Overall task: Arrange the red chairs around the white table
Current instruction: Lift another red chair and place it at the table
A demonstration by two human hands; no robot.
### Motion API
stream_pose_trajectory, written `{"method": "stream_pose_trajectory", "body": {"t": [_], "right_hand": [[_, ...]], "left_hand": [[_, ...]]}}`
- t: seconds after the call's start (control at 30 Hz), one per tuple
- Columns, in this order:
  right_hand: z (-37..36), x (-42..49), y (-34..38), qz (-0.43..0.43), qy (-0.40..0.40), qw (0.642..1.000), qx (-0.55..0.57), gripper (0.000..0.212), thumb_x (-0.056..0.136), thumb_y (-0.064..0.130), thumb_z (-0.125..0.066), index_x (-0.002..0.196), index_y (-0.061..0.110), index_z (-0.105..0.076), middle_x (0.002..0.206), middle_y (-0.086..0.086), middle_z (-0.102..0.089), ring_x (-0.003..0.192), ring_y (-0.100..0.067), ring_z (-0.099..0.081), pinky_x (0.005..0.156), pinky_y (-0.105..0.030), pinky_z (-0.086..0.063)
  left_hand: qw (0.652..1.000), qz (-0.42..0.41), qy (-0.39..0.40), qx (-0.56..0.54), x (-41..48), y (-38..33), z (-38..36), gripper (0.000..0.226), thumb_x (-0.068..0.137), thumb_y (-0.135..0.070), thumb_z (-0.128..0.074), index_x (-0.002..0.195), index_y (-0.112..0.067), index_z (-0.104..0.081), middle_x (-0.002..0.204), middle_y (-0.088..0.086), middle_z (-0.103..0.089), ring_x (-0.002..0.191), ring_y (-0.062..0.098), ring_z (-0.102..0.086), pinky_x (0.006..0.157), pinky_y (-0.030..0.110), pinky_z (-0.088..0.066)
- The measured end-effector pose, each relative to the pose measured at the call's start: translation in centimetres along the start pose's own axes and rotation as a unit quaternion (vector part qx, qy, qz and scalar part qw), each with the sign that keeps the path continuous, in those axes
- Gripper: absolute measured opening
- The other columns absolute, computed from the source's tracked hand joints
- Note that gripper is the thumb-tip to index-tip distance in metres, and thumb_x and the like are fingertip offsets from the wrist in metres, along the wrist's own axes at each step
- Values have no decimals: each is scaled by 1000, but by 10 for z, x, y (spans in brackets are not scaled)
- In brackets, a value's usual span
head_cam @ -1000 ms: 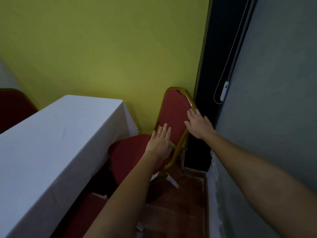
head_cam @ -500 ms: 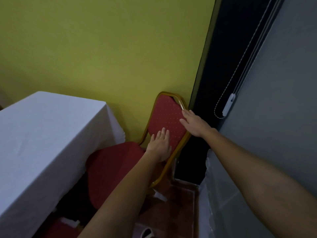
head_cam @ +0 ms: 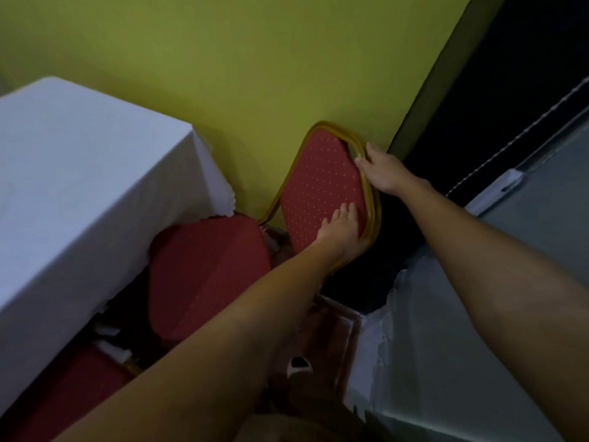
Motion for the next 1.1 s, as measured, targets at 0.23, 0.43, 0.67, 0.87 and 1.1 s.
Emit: {"method": "stream_pose_trajectory", "body": {"t": [0.23, 0.43, 0.67, 0.87, 1.1], "right_hand": [[-9, 62, -1, -6, 12, 998, 57, 74, 100, 38, -42, 154, 6, -2, 162, -13, -6, 148, -31, -13, 118, -42, -16], [-16, 97, 8, 5, -17, 999, 31, 77, 94, 44, -50, 154, 13, -13, 160, -13, -15, 144, -36, -22, 115, -51, -24], [-18, 112, 14, 16, -10, 999, -38, 73, 92, 37, -55, 151, 9, -23, 151, -22, -32, 136, -42, -35, 110, -50, -32], [-30, 105, 39, 15, 33, 996, -82, 82, 88, 40, -62, 148, 0, -22, 151, -26, -31, 136, -43, -35, 109, -48, -34], [-56, 70, 73, 26, 108, 985, -129, 88, 90, 41, -59, 150, -2, -12, 157, -26, -13, 141, -45, -25, 111, -48, -32]], "left_hand": [[980, 100, -28, -172, 40, -27, -6, 117, 84, -45, -66, 148, -4, 22, 160, 23, 14, 149, 39, -2, 118, 51, -19], [958, 176, -48, -220, 60, -32, -2, 126, 77, -35, -77, 149, -9, 22, 161, 18, 10, 148, 38, -8, 117, 51, -21], [969, 158, -45, -186, 49, -19, -2, 129, 73, -40, -78, 150, -9, 20, 161, 20, 4, 145, 42, -19, 116, 47, -26], [980, 138, -42, -137, 8, 8, -3, 125, 75, -43, -76, 151, -7, 16, 161, 21, -3, 142, 40, -30, 115, 45, -30], [977, 159, -74, -122, -74, 34, -4, 103, 74, -39, -76, 149, -8, -13, 134, 23, -53, 115, 41, -57, 92, 39, -44]]}}
Point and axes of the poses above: each hand's wrist, its own x-axis towards the middle knuckle, its own z-axis out of the back of the hand, y = z × x, the point moved 1 cm from there along x, towards the middle knuckle
